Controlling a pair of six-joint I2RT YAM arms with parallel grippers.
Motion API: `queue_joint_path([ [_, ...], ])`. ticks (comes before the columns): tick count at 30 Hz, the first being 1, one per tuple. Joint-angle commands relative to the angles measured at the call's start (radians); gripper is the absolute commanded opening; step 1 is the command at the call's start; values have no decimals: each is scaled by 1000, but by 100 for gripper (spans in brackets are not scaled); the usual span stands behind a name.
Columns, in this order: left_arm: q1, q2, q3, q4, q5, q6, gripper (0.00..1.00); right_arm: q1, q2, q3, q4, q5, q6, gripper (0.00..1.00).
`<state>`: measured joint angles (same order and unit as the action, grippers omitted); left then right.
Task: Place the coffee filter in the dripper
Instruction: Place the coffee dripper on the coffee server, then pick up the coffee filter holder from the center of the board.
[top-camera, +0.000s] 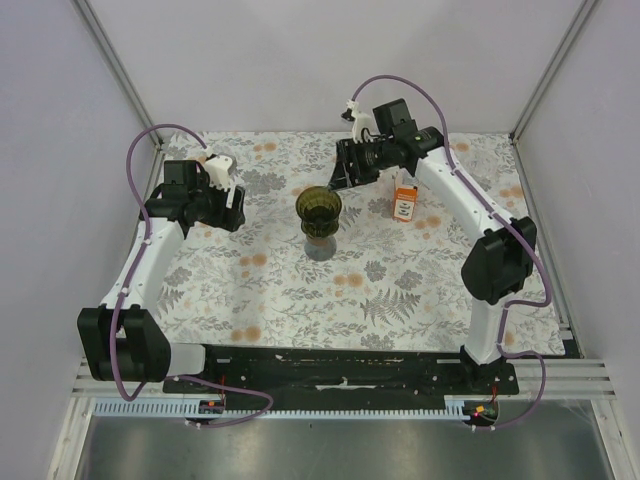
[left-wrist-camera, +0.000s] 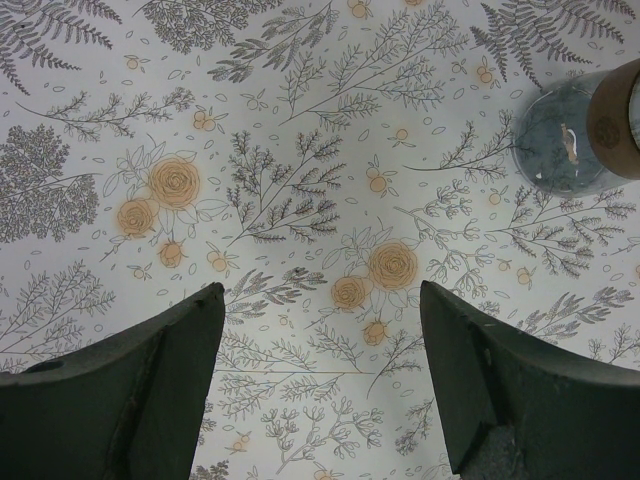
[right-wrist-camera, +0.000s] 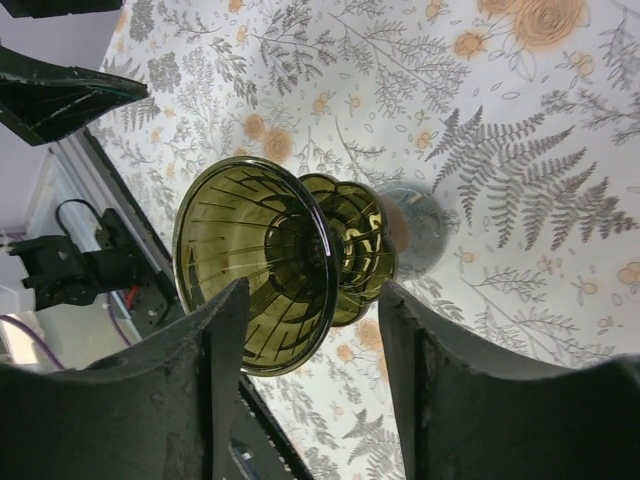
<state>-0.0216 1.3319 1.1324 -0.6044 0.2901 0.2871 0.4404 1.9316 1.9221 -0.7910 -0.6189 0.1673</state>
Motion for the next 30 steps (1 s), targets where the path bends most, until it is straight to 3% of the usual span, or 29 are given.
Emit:
queue_joint_path([
  [1,3,-22,7,-6,-2,35,84,-12,-26,69,-28,69,-35,67],
  [4,3,-28,6,-5,-3,38,84,-54,-89,68,-27,186,-41,74],
  [11,3,-27,6,-5,1,37,84,-209,-198,-64,50,514,-32,72],
  [16,3,-28,6,-6,0,38,84,-262,-103,-72,39,651,-51,71],
  [22,3,-31,6,-5,-6,38,84,-282,41,-60,18,682,-54,70],
  [25,3,-28,6,-5,-9,38,84,-285,95,-52,4,639,-57,63],
  [30,3,-30,6,-6,-17,40,84,-284,110,-67,-5,639,-63,31],
])
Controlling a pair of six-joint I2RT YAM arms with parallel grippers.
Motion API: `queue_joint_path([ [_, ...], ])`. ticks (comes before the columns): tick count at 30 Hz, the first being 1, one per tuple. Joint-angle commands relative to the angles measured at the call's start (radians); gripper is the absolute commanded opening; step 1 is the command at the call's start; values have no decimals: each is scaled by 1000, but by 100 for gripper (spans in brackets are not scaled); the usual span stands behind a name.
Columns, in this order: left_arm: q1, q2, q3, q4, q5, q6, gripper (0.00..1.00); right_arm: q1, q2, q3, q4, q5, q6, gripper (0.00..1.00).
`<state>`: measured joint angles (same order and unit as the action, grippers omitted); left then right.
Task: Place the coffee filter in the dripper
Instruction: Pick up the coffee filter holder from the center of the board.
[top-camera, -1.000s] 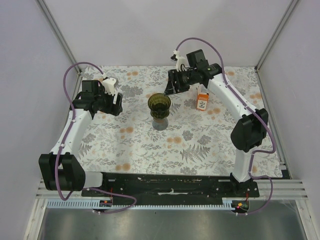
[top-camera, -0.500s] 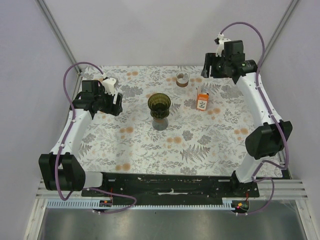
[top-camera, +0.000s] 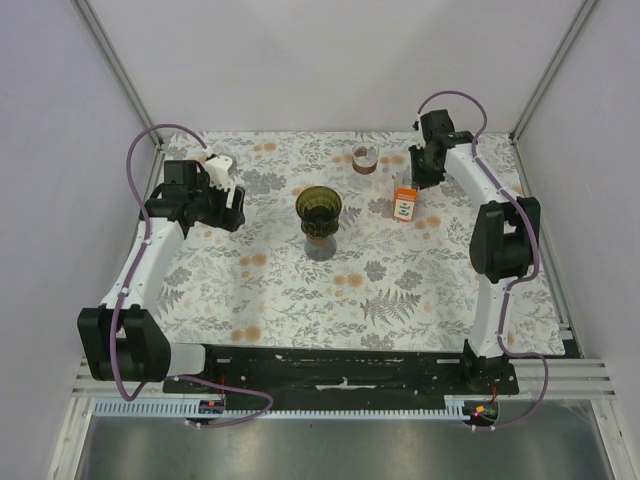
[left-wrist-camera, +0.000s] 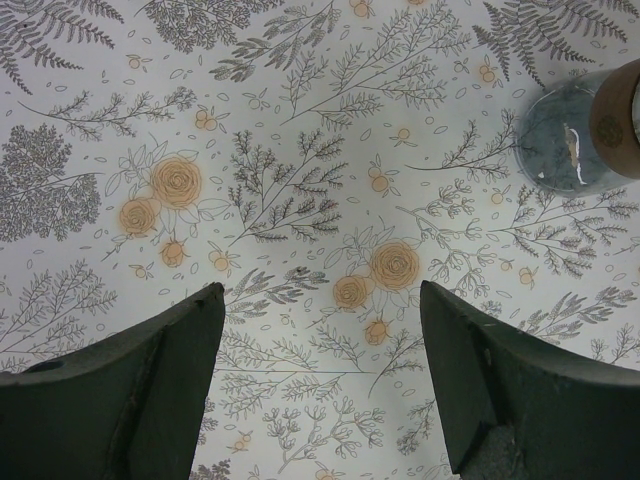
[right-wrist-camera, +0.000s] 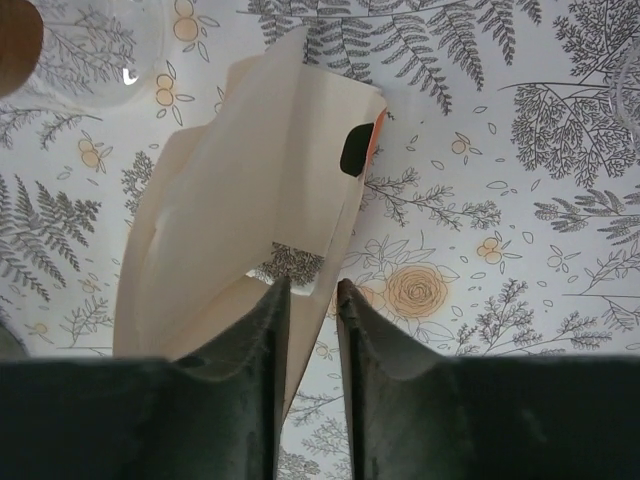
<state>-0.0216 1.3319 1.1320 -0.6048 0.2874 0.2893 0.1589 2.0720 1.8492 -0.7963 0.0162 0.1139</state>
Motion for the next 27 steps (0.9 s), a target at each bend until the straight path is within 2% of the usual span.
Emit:
queue_joint_path([
  [1,3,-30,6,-6,-14,37,84,-4,-38,-2,-1,5,-13,24],
  [3,3,-31,8,-6,-14,37,84,-4,-64,-16,0,11,-19,10],
  [5,3,-31,11,-9,-16,39,84,-4,-99,-41,-1,19,-28,0],
  [11,3,-59,38,-47,-14,60,84,14,-280,-128,3,5,-155,0],
  [17,3,-92,127,-156,56,100,84,177,-505,-267,58,135,-410,0],
  [22,2,-118,245,-275,228,152,84,292,-650,-324,100,146,-511,0],
  [24,-4,-132,290,-311,326,174,82,321,-696,-324,101,98,-525,0],
  [27,-29,-142,363,-340,444,191,78,363,-751,-335,106,-62,-546,0],
])
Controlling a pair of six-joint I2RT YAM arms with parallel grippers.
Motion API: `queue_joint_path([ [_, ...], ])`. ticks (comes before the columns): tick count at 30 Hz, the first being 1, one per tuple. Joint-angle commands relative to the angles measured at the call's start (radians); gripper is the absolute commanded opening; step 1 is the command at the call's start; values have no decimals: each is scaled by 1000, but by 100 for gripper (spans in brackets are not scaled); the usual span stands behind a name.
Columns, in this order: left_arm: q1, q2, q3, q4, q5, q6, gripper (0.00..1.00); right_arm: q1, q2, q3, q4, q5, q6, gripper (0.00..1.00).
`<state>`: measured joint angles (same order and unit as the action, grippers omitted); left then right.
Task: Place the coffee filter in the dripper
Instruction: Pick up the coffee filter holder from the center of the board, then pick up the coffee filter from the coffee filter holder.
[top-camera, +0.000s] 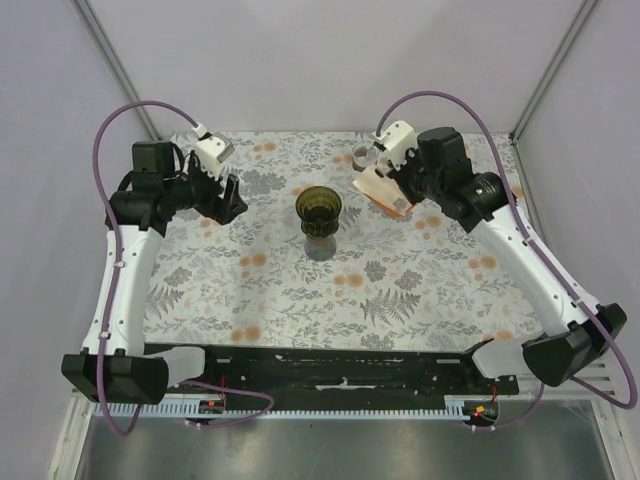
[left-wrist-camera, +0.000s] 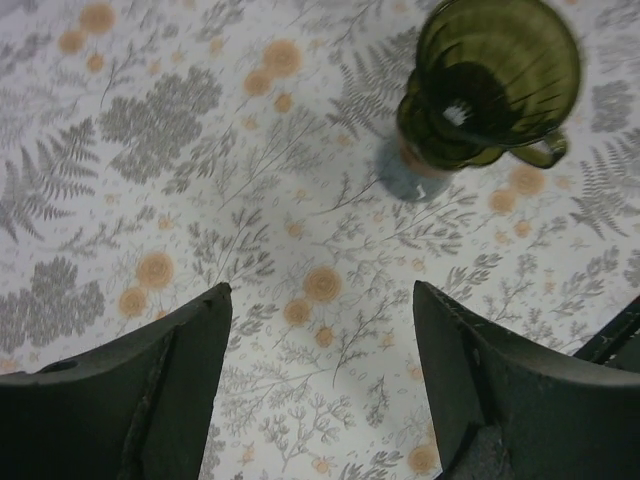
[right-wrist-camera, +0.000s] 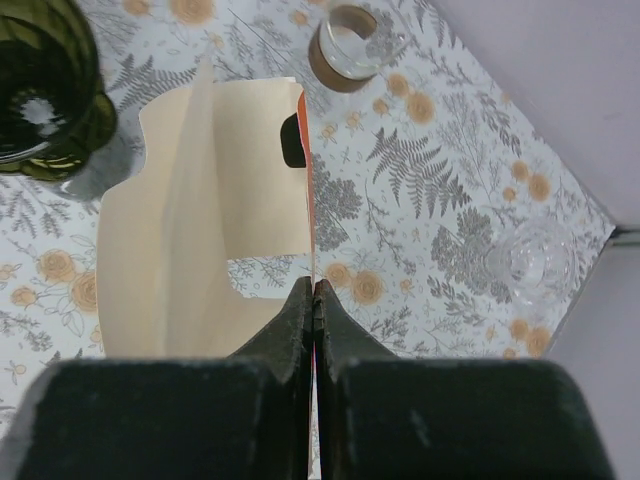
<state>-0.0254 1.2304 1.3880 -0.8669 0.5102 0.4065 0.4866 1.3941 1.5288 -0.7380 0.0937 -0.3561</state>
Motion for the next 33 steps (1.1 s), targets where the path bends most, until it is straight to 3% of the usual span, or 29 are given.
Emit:
queue_joint_path([
  [1,-40,-40,129,-83,253,75,76,49,-92,-21,52,-200,-76,0],
  [4,-129,-32,193,-90,312,72,68,87,-115,-27,72,-343,-54,0],
  [10,-355,7,279,-87,317,100,65,153,-107,1,80,-503,-7,0],
  [15,-418,32,304,-84,252,136,62,185,-104,-6,103,-603,-1,0],
  [23,-482,38,256,-95,226,176,55,217,-66,13,103,-620,-1,0],
  [29,-521,41,273,-156,336,212,58,225,-38,34,103,-618,5,0],
  [33,-567,44,243,-158,330,222,59,233,-35,40,103,-626,5,0],
])
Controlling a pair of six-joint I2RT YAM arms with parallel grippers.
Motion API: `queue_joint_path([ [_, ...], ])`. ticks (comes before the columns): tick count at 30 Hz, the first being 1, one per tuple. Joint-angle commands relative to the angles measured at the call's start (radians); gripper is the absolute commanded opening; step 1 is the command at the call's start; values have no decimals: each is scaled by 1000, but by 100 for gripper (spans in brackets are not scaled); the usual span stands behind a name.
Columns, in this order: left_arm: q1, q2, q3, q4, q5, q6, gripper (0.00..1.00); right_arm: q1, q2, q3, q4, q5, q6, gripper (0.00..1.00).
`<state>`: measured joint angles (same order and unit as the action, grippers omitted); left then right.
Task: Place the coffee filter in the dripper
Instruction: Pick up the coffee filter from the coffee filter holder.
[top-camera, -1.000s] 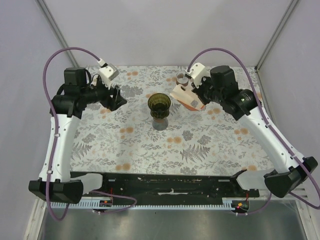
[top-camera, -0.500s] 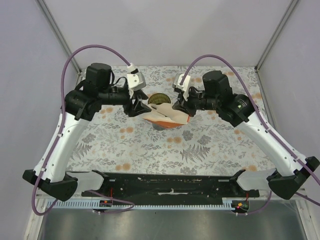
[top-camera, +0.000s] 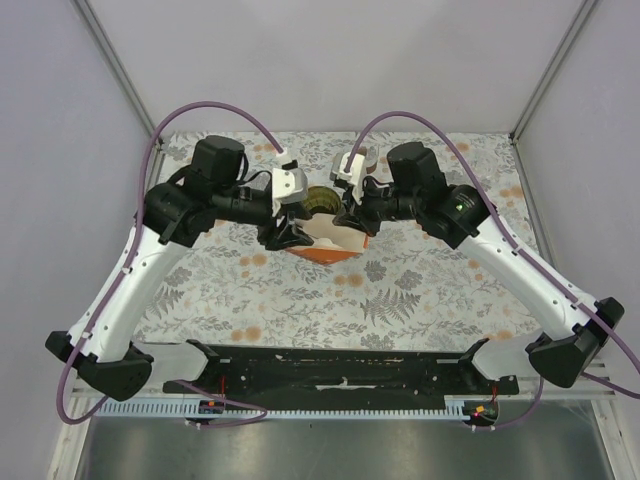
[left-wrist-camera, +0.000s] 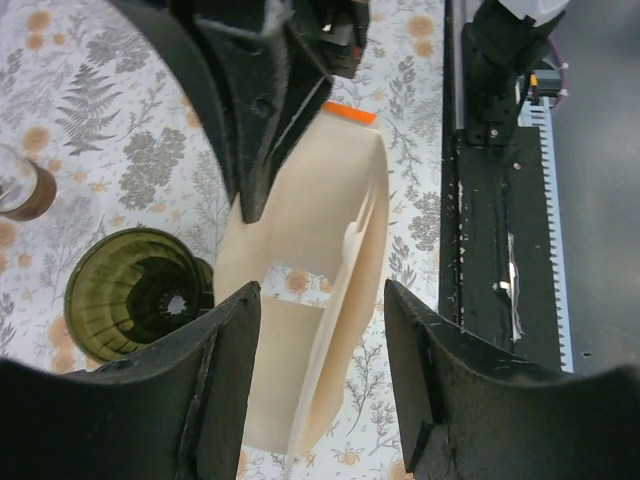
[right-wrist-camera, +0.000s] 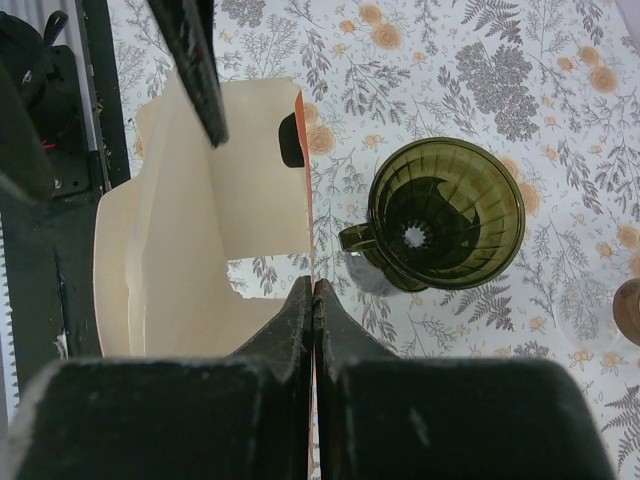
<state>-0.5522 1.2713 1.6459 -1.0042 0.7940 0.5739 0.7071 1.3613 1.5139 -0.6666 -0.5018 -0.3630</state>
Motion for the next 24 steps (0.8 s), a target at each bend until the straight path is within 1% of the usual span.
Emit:
queue_joint_path([
  [1,-52,5,-23,-13,30,55,59,14,1,57,30,-30,10,0],
  [5,-89,13,-41,35,-65,24,49,15,5,55,32,-30,9,0],
  [9,-114,17,-67,62,-140,21,46,17,4,52,32,-30,9,0],
  [12,-121,13,-70,76,-183,15,40,19,2,48,27,-32,4,0],
  [15,-121,13,-74,78,-197,14,28,20,-5,43,28,-34,-2,0],
  [16,-121,13,-78,79,-197,15,26,19,-7,43,28,-34,-5,0],
  [17,-121,11,-83,78,-197,15,19,19,-7,42,28,-34,-7,0],
  [18,-120,10,-84,79,-200,15,8,19,-7,40,28,-32,-10,0],
  [19,-121,8,-80,78,-210,9,2,19,-8,39,28,-30,-13,0],
  [24,-120,-4,-22,118,-308,-57,2,19,-8,19,28,-18,-21,0],
])
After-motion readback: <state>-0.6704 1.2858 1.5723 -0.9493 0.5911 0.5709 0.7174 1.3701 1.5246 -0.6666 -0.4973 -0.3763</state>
